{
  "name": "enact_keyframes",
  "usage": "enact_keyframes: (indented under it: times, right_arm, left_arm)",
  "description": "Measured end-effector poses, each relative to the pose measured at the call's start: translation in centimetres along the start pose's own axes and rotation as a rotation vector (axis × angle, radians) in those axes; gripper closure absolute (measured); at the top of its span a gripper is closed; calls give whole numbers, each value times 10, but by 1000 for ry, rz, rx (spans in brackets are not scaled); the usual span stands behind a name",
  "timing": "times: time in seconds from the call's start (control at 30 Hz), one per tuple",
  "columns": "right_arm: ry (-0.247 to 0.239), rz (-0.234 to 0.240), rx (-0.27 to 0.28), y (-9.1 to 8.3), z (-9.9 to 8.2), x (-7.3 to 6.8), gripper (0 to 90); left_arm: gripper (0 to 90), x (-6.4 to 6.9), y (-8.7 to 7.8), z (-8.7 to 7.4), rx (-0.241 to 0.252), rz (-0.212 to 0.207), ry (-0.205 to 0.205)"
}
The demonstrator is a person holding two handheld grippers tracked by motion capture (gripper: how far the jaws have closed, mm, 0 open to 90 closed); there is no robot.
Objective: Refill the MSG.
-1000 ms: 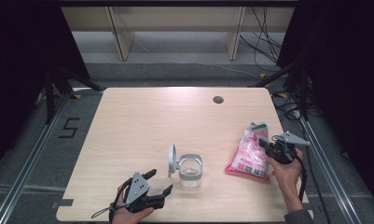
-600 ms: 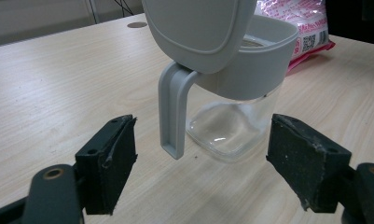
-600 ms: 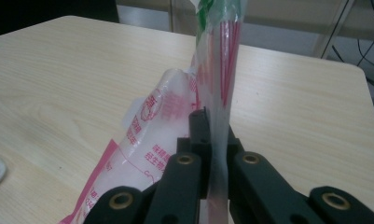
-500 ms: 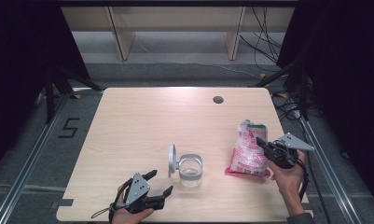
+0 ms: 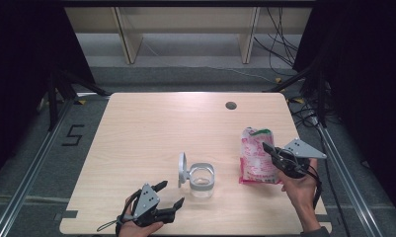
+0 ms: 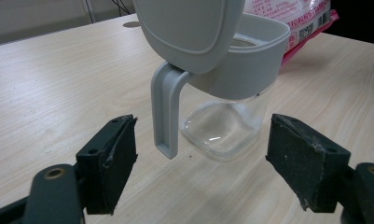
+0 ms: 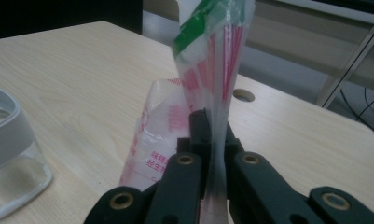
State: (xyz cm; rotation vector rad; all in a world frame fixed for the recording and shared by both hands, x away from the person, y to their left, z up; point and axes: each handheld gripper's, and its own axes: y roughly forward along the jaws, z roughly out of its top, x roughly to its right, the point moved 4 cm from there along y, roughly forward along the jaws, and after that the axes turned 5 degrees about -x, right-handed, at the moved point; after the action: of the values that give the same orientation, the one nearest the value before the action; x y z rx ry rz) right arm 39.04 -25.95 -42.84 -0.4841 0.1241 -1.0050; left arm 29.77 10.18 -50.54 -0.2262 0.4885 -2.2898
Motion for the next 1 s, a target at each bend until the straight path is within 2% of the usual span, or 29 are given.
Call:
enact_keyframes:
  times: [0.03, 0.1, 0.13, 0.17, 0.2, 0.23, 0.27, 0.3, 0.37, 0.4, 0.43, 0.47, 0.5, 0.57, 0.6, 0.67, 0.7, 0.73, 0.77, 0.8, 0.9, 0.93, 1.0]
  right_arm:
    - [3, 13, -19, -4, 3, -4, 900]
    - [-28, 8, -11, -6, 8, -8, 900]
    - [-55, -5, 14, -5, 11, -8, 900]
    - [-45, 1, -6, -7, 12, -11, 900]
    - [-67, -12, 8, -7, 13, -10, 900]
    - [-69, -10, 8, -8, 15, -12, 900]
    - [-80, -14, 11, -9, 16, -12, 900]
    - [-75, -23, 20, -10, 17, -14, 900]
    - [-98, -19, 27, -13, 20, -13, 900]
    - [-69, -14, 28, -14, 21, -15, 900]
    - [-78, -10, 35, -16, 23, -16, 900]
    - [-99, -7, 34, -17, 24, -17, 900]
    - [-84, -1, 35, -18, 26, -20, 900]
    - [-93, 6, 46, -20, 29, -24, 900]
    - [-99, 23, 41, -22, 31, -26, 900]
    - [-110, 24, 62, -23, 33, -28, 900]
    - [-107, 30, 68, -25, 35, -30, 900]
    - [-82, 35, 60, -27, 35, -32, 900]
    - [-79, 25, 67, -28, 36, -33, 900]
    - [-72, 42, 56, -29, 37, -35, 900]
    - [-96, 49, 60, -32, 40, -42, 900]
    - [-99, 45, 64, -33, 40, -44, 900]
    - [-104, 64, 71, -34, 43, -47, 900]
  left_arm:
    - [234, -1, -2, 1, -1, 0, 7]
    - [237, -1, -5, 2, 8, 4, -5]
    - [237, -2, -6, 3, 6, 9, 10]
    - [238, -1, -6, 3, 14, 0, 4]
    - [239, 0, -6, 3, 4, 3, -7]
    - [241, 1, -6, 3, 0, -4, -4]
    - [243, 2, -3, 3, 11, -10, -14]
    - [244, 4, -3, 3, 2, -14, -11]
    - [245, 6, -3, 4, -13, -25, -6]
    - [246, 10, -2, 5, -16, -38, -6]
    - [247, 14, -1, 6, -19, -53, 9]
    - [248, 19, 1, 7, -12, -69, 2]
    - [248, 23, 3, 8, -20, -81, 12]
    - [248, 28, 7, 9, -23, -89, 13]
    - [248, 40, 16, 10, -46, -114, 40]
    - [257, 52, 24, 12, -21, -146, 17]
    - [268, 57, 27, 13, -9, -166, 20]
    - [268, 62, 30, 14, -6, -177, 13]
    - [273, 65, 32, 15, 12, -182, 0]
    - [278, 67, 35, 16, 27, -174, -11]
    - [284, 72, 43, 17, 42, -180, 3]
    - [285, 76, 45, 16, 45, -180, -26]
    - [285, 79, 50, 16, 33, -184, 4]
